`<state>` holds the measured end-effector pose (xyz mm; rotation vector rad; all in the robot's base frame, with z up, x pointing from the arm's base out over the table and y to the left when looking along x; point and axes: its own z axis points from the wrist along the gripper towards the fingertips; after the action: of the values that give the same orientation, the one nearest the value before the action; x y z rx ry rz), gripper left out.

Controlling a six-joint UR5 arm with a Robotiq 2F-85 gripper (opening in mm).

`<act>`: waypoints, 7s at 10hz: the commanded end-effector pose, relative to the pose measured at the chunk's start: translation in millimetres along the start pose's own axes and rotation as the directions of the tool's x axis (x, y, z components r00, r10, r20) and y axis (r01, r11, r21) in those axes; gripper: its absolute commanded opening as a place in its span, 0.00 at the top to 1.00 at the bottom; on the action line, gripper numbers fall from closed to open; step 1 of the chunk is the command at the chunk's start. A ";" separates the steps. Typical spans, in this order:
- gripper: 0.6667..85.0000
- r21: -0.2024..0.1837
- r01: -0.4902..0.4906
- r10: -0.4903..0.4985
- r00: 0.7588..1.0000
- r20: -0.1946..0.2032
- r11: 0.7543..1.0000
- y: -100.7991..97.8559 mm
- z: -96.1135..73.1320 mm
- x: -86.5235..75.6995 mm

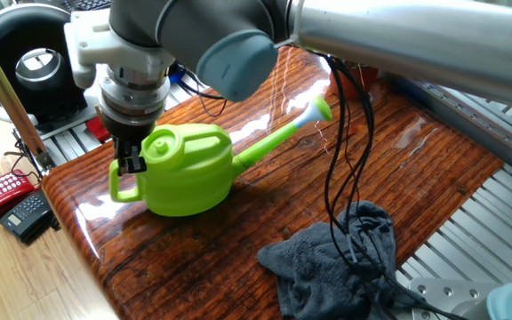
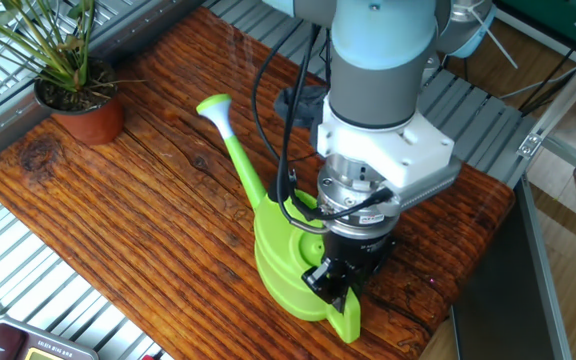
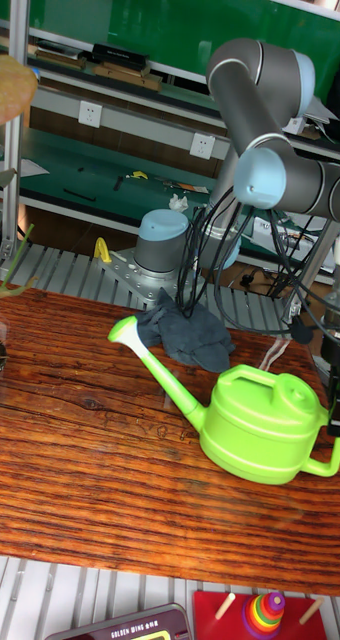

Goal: Water the plant

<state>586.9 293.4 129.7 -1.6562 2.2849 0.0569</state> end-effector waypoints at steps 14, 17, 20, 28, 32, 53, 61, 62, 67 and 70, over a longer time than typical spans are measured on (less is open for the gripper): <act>0.46 -0.020 -0.105 0.103 0.991 -0.080 0.994 7.1 2.6 18.1; 0.46 -0.021 -0.122 0.119 0.987 -0.107 0.992 13.5 -3.8 22.4; 0.46 0.023 -0.107 0.109 0.984 -0.144 0.994 17.9 2.4 28.6; 0.47 0.023 -0.083 0.086 0.987 -0.137 0.996 24.2 3.0 33.5; 0.47 0.014 -0.052 0.054 0.982 -0.183 0.999 27.8 -7.0 51.8; 0.47 -0.017 -0.001 -0.001 0.986 -0.164 1.000 42.9 -20.4 78.0; 0.49 -0.028 0.001 -0.007 0.980 -0.197 1.000 42.6 -14.9 84.2; 0.53 -0.029 0.001 -0.007 0.980 -0.198 1.000 43.0 -15.0 84.3; 1.00 -0.022 0.012 -0.016 0.980 -0.198 1.000 42.1 -20.7 83.3; 1.00 -0.067 0.010 -0.022 0.984 -0.177 0.998 53.0 -19.9 78.1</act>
<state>516.8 228.0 117.1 -1.7714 2.4237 -0.0776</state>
